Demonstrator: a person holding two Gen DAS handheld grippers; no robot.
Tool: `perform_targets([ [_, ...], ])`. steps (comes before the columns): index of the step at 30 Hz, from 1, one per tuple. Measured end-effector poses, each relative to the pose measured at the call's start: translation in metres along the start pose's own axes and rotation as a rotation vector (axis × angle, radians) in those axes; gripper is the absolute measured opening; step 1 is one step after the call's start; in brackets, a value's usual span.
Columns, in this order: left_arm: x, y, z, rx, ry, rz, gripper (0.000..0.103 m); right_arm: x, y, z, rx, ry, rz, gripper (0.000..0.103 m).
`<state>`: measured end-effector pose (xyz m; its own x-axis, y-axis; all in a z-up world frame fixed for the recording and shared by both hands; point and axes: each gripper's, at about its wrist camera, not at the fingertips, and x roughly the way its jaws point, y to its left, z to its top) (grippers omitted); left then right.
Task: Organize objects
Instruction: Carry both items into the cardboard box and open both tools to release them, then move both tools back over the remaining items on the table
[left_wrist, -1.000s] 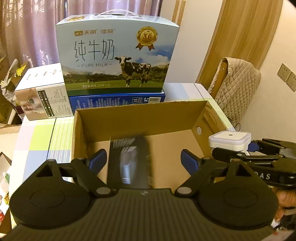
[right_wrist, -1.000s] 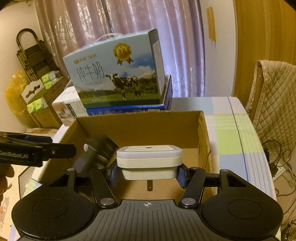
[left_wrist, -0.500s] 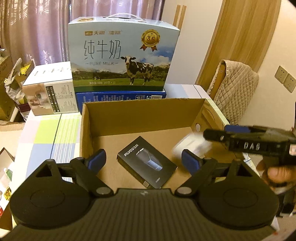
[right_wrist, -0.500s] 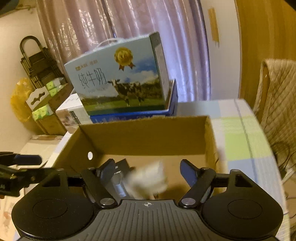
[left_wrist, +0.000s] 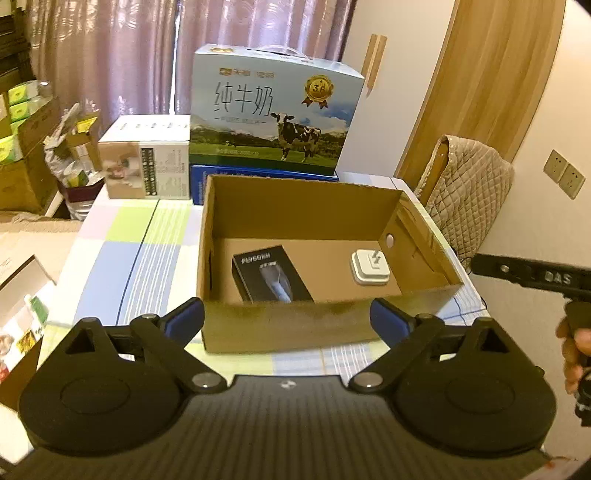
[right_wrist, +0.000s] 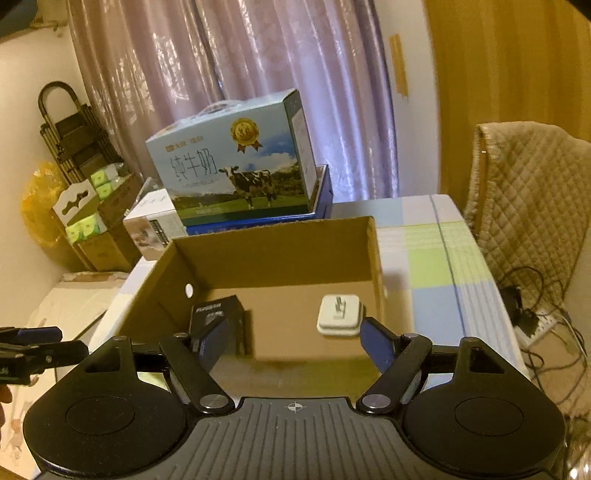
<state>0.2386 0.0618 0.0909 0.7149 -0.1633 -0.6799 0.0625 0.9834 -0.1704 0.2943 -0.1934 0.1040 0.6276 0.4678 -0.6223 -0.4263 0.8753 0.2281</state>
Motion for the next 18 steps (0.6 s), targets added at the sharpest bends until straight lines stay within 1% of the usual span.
perform_targets([
  [6, -0.040, -0.007, -0.037, -0.011, -0.017, 0.036, 0.097, -0.059, 0.008, -0.044, -0.003, -0.029, -0.002, 0.075],
  [10, -0.059, -0.010, -0.065, -0.039, -0.007, 0.045, 0.098, -0.088, 0.011, -0.089, 0.027, -0.019, -0.012, 0.075],
  [13, -0.068, -0.009, -0.089, -0.077, 0.015, 0.054, 0.098, -0.102, 0.016, -0.121, 0.050, 0.008, -0.011, 0.075],
  [15, -0.071, -0.008, -0.105, -0.118, 0.035, 0.043, 0.098, -0.110, 0.018, -0.140, 0.057, 0.020, -0.007, 0.075],
  [18, -0.071, -0.007, -0.126, -0.146, 0.075, 0.037, 0.098, -0.116, 0.022, -0.163, 0.022, 0.043, -0.028, 0.075],
])
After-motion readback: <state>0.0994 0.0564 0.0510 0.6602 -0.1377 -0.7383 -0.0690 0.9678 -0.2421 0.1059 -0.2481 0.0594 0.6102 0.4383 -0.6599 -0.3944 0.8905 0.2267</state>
